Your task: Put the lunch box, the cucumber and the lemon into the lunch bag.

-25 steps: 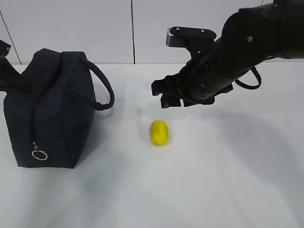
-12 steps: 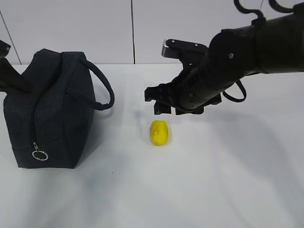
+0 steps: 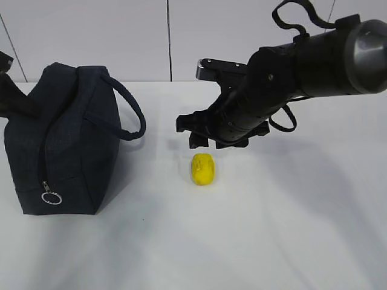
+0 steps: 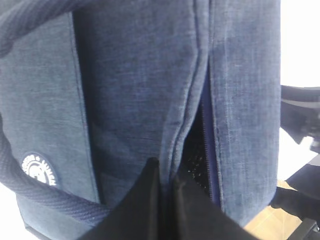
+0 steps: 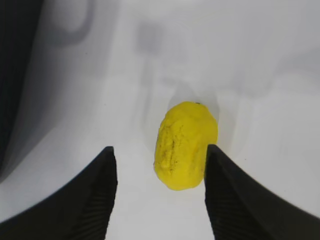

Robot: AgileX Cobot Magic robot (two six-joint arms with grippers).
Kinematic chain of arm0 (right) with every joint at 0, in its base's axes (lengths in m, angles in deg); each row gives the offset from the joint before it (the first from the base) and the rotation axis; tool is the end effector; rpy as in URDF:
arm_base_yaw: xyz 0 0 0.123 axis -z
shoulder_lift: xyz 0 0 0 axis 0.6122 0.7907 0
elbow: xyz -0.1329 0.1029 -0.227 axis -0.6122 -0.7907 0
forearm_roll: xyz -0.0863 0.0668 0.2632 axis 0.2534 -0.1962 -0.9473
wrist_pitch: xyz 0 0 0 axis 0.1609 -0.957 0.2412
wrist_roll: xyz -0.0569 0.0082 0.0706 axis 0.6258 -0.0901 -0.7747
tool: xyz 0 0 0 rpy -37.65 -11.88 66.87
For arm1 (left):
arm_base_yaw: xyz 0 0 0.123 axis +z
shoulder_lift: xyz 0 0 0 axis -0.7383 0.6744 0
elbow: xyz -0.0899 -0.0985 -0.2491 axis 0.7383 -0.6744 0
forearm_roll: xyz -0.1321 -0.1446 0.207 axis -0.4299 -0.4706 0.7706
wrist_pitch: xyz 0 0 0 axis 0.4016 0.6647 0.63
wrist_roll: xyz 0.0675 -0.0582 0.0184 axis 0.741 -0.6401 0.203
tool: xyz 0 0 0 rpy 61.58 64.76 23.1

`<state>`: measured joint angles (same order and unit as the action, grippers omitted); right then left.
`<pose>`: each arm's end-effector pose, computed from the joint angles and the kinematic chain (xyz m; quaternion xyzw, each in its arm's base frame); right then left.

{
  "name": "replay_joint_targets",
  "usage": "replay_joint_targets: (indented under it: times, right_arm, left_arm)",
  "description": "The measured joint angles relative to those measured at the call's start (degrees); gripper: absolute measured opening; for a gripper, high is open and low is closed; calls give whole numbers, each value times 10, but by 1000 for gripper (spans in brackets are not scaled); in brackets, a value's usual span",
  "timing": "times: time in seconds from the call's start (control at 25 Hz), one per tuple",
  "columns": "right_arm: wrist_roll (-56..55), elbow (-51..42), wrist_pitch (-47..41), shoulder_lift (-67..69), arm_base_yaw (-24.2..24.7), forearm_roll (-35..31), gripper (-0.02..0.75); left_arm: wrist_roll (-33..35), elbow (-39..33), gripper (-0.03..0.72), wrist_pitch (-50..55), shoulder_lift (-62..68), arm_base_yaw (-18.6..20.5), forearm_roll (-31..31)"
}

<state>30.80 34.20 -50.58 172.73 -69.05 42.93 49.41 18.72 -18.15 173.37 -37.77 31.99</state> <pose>0.3782 0.2347 0.1692 -0.0752 0.9527 0.1534 0.2514 0.3879 0.0042 0.2174 -0.0029 0.9266 -0.3483 0.1419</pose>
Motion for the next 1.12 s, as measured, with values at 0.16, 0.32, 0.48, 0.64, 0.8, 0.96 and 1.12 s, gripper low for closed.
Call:
replay_joint_targets:
  times: [0.16, 0.32, 0.48, 0.64, 0.8, 0.96, 1.12]
  right_arm:
    - [-1, 1, 0, 11, 0, 0, 427]
    - [-1, 3, 0, 29, 0, 0, 427]
    - [-1, 6, 0, 44, 0, 0, 428]
    - [-1, 9, 2, 57, 0, 6, 428]
    - [-2, 25, 4, 70, 0, 8, 428]
    - [-2, 44, 2, 87, 0, 11, 428]
    - [-2, 45, -2, 92, 0, 21, 428]
  left_arm:
    - [0, 0, -1, 6, 0, 0, 0]
    - [0, 2, -1, 11, 0, 0, 0]
    - [0, 2, -1, 14, 0, 0, 1]
    - [0, 2, -1, 17, 0, 0, 1]
    - [0, 2, -1, 18, 0, 0, 1]
    - [0, 3, -1, 19, 0, 0, 2]
    - [0, 3, -1, 19, 0, 0, 2]
